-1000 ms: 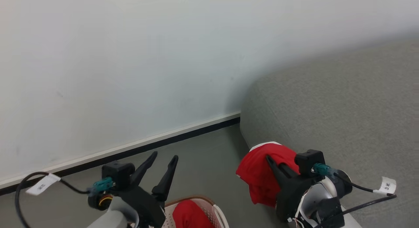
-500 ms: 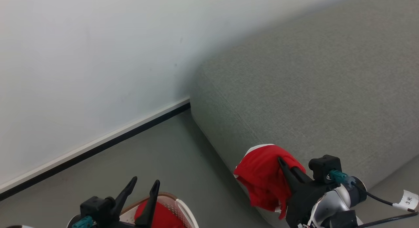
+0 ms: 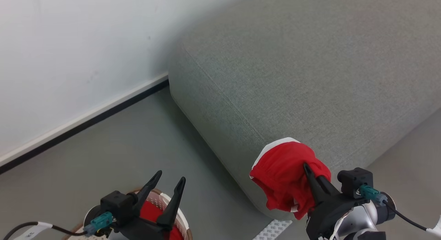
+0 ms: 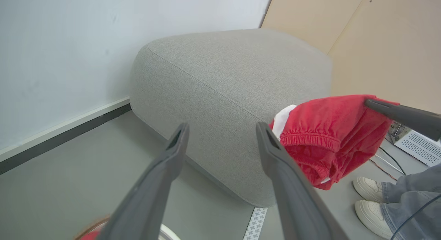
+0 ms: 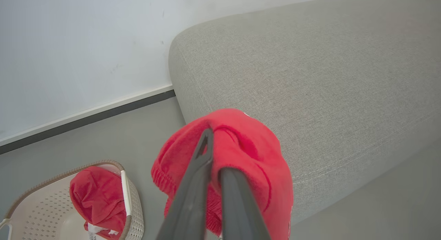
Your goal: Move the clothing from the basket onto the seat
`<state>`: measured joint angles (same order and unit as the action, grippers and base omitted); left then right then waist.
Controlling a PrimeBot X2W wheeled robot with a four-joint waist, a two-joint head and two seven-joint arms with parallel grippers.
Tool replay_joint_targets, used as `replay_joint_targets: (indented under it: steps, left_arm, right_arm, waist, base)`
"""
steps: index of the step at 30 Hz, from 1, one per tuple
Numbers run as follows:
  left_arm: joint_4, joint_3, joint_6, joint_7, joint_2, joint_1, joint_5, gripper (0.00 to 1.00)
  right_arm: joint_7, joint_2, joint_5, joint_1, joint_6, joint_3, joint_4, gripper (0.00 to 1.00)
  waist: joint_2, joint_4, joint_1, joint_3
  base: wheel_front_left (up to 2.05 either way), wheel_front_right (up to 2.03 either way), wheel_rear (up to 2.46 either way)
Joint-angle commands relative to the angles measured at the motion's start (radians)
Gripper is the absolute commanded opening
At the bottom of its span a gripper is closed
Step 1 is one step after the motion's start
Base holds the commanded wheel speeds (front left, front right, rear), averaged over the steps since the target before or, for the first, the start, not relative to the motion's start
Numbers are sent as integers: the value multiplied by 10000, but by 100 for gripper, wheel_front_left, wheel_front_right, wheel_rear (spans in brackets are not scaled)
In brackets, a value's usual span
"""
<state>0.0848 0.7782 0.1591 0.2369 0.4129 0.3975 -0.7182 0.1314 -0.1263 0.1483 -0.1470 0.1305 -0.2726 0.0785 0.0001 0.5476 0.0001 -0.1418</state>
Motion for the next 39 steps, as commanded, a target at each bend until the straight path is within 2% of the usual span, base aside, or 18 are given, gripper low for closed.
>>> replay_joint_targets:
  steps: [1, 9, 15, 21, 23, 30, 36, 39]
  left_arm:
    - [-35, 3, -34, -38, 103, 139, 55, 100]
    - [-224, 38, 101, -191, 284, 22, 96, 100]
    - [-606, 80, 279, -276, 457, 16, 280, 100]
    - [-1219, 282, 283, -623, 499, 698, 709, 100]
    - [-1671, 531, 179, -942, 596, 1196, 1087, 100]
    - [-2742, 973, 111, -1477, 847, 2100, 2140, 100]
    - [-3062, 1278, 196, -1394, 753, 2081, 2561, 100]
    - [-3065, 1397, 169, -1275, 678, 2030, 2622, 100]
  right_arm:
    - [-106, 61, -96, 14, 4, -14, -32, 0]
    - [-711, -56, 237, -744, 4, -561, 184, 0]
    - [-1244, -547, 1216, -2509, 4, -832, 546, 0]
    - [-1913, -1554, 2446, -5070, 4, -55, 1616, 0]
    - [-2123, -2261, 2764, -6362, 4, 593, 2464, 0]
    - [-2444, -3668, 2703, -8830, 4, 2368, 4691, 0]
    - [-2887, -4191, 2524, -9776, 4, 3504, 6254, 0]
    - [-3078, -4200, 2276, -9761, 4, 3795, 6976, 0]
  waist:
    - [-1, 108, -1, -222]
    - [-1, 108, -1, -474]
    - [-1, 51, -1, -941]
    - [-1, -828, -1, -2163]
    - [-1, -1429, -1, -2978]
    - [-1, -2583, -1, -4442]
    - [-1, -3210, -1, -5027]
    - [-1, -3402, -1, -5126]
  base:
    - [0, 0, 0]
    - [0, 0, 0]
    - [0, 0, 0]
    - [0, 0, 0]
    - [0, 0, 0]
    - [0, 0, 0]
    - [0, 0, 0]
    - [0, 0, 0]
